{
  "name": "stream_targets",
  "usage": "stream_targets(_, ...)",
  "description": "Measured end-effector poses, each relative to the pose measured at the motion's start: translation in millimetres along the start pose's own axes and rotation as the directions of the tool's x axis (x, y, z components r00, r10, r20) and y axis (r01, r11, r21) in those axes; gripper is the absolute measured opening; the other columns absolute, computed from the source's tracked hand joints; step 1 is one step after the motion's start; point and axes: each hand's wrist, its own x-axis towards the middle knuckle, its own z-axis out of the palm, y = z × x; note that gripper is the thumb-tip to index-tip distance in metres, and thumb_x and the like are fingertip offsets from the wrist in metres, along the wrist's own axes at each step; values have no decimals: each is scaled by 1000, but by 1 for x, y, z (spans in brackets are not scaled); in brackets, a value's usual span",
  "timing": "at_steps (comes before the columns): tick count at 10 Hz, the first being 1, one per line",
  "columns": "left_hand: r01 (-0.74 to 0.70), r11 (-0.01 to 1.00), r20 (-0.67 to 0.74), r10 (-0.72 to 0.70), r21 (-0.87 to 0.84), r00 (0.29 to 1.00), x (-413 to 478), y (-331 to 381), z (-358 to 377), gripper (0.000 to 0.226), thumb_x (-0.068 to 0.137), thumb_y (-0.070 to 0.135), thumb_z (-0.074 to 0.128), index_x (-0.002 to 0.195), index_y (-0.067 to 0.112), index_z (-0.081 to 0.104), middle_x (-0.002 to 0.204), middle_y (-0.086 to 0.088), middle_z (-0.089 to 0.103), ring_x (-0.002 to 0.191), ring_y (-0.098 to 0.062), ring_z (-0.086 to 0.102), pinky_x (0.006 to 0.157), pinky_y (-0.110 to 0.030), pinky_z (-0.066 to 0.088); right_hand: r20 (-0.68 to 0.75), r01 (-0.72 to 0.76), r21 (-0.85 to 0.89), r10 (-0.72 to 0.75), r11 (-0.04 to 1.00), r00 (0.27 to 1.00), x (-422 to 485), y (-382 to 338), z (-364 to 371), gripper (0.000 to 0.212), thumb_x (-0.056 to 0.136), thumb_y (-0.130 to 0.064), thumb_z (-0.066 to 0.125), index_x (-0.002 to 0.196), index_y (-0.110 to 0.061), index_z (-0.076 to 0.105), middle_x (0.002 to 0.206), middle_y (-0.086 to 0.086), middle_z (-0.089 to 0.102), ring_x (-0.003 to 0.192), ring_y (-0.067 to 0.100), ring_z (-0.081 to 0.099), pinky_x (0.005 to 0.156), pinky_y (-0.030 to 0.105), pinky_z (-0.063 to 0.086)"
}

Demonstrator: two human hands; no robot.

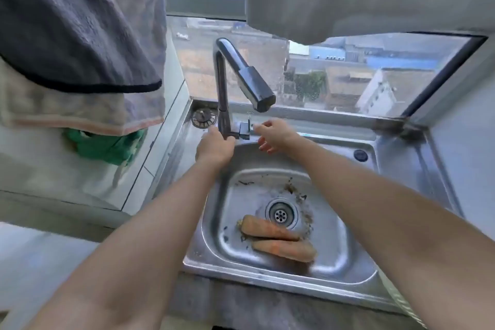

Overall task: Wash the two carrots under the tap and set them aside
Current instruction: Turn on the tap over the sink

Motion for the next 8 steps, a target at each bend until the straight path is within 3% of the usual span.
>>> stream_targets(1, 38, 998, -7, -39, -53, 999, 34, 1, 5, 59, 95, 35, 52, 143, 6, 34, 143, -16, 45, 127, -36, 48, 98, -41, 40, 9, -53, -5, 53, 999, 999, 30, -9, 6, 39, 99, -35, 50, 110, 0, 60, 88, 10, 58, 77, 24, 63, 83, 42, 56)
stream_targets(2, 31, 997, -57, -34, -67, 998, 57, 2, 12, 56, 93, 41, 56, 138, 13, 40, 135, -14, 49, 119, -33, 53, 92, -37, 42, 10, -83, -88, 84, 993, 996, 70, -6, 19, 19, 99, -28, 50, 91, -11, 52, 75, 5, 55, 78, 25, 60, 80, 39, 54)
stream_targets(3, 18, 997, -162, -29, -71, 986, 70, 6, 16, 51, 88, 42, 63, 125, 11, 48, 123, -13, 56, 109, -32, 58, 82, -33, 40, -31, -92, -168, 88, 982, 996, 123, 19, 31, 25, 97, -25, 53, 74, -24, 43, 73, -2, 51, 84, 26, 61, 88, 40, 53)
stream_targets(4, 11, 998, -238, -27, -68, 971, 78, 8, 22, 49, 85, 45, 66, 116, 10, 51, 115, -12, 61, 104, -32, 60, 76, -31, 37, -86, -96, -131, 85, 987, 993, 124, 20, 29, 37, 99, -20, 52, 72, -35, 32, 80, -12, 48, 69, 0, 46, 78, 16, 46)
stream_targets(5, -29, 1000, -302, 27, -2, 953, 84, 6, 26, 42, 88, 45, 62, 110, 9, 55, 108, -12, 66, 100, -32, 62, 72, -31, 38, -68, -104, -36, 101, 994, 993, 102, 8, 23, 41, 99, -14, 52, 74, -34, 28, 92, -5, 51, 76, 3, 53, 87, 17, 47)
stream_targets(6, -58, 998, -344, 64, 28, 937, 87, 5, 29, 40, 89, 41, 60, 107, 6, 57, 104, -13, 68, 97, -34, 64, 77, -38, 45, -20, -48, 61, 49, 997, 999, 114, 15, 24, 39, 101, -6, 45, 75, -31, 31, 81, -10, 48, 58, -14, 56, 70, 5, 47)
stream_targets(7, -65, 998, -363, 68, 21, 929, 87, 5, 32, 40, 89, 40, 59, 107, 5, 58, 104, -14, 69, 97, -34, 64, 80, -39, 46, -23, -104, 117, 107, 988, 994, 126, 30, 22, 30, 94, -15, 56, 80, -35, 38, 94, -1, 58, 89, 11, 66, 90, 28, 55)
stream_targets(8, -69, 998, -380, 66, 6, 922, 86, 4, 34, 40, 90, 39, 60, 107, 3, 58, 104, -15, 68, 96, -35, 64, 80, -39, 46, 29, -168, 167, 165, 972, 986, 173, 87, 28, 10, 78, -29, 60, 86, -28, 55, 106, 18, 69, 105, 39, 66, 95, 53, 53)
